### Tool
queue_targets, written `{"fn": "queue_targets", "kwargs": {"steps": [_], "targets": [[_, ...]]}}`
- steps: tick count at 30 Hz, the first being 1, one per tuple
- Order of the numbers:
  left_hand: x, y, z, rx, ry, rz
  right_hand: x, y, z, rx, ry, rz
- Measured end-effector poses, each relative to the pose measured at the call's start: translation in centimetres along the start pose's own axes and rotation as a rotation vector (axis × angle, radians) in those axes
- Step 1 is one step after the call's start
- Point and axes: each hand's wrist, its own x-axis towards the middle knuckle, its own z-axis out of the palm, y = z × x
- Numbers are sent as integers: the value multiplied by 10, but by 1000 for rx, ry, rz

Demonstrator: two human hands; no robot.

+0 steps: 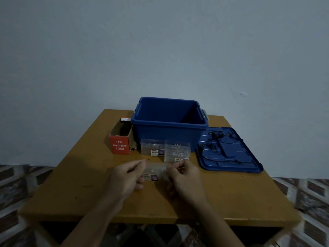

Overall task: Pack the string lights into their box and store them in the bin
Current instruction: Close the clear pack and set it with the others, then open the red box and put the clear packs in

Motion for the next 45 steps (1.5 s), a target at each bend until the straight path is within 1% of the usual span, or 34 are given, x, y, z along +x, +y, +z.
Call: {"fn": "queue_targets", "kwargs": {"steps": [3, 6, 9, 11, 16, 21, 27, 29, 32, 34, 35, 37, 41, 45], "targets": [[5, 5, -4, 6, 96, 12, 12, -2, 12, -29, 14, 18], [12, 10, -6, -27, 153, -5, 25, -4, 26, -63, 80, 3], [19, 16, -3, -51, 169, -28, 34, -6, 35, -136, 188, -46], [23, 19, -2, -72, 181, -34, 37, -7, 38, -145, 241, -58], [30, 21, 3, -141, 170, -80, 37, -6, 38, -162, 286, -62], [31, 18, -1, -115, 146, -74, 35, -6, 33, -217, 243, -73], [26, 16, -8, -25, 164, -49, 25, -12, 22, -243, 164, -111], [23, 18, -14, 35, 217, -8, 23, -15, 24, -271, 125, -134], [26, 28, -28, 174, 385, 87, 22, -23, 34, -312, 18, -168], [35, 39, -42, 178, 465, 128, 24, -33, 46, -336, -42, -195], [41, 44, -48, 170, 476, 140, 25, -38, 53, -346, -60, -211], [54, 52, -58, 199, 452, 142, 29, -50, 68, -333, -96, -222], [76, 56, -67, 249, 294, 44, 42, -69, 97, -284, -134, -177], [82, 53, -67, 127, 147, -41, 52, -73, 116, -259, -139, -106]]}}
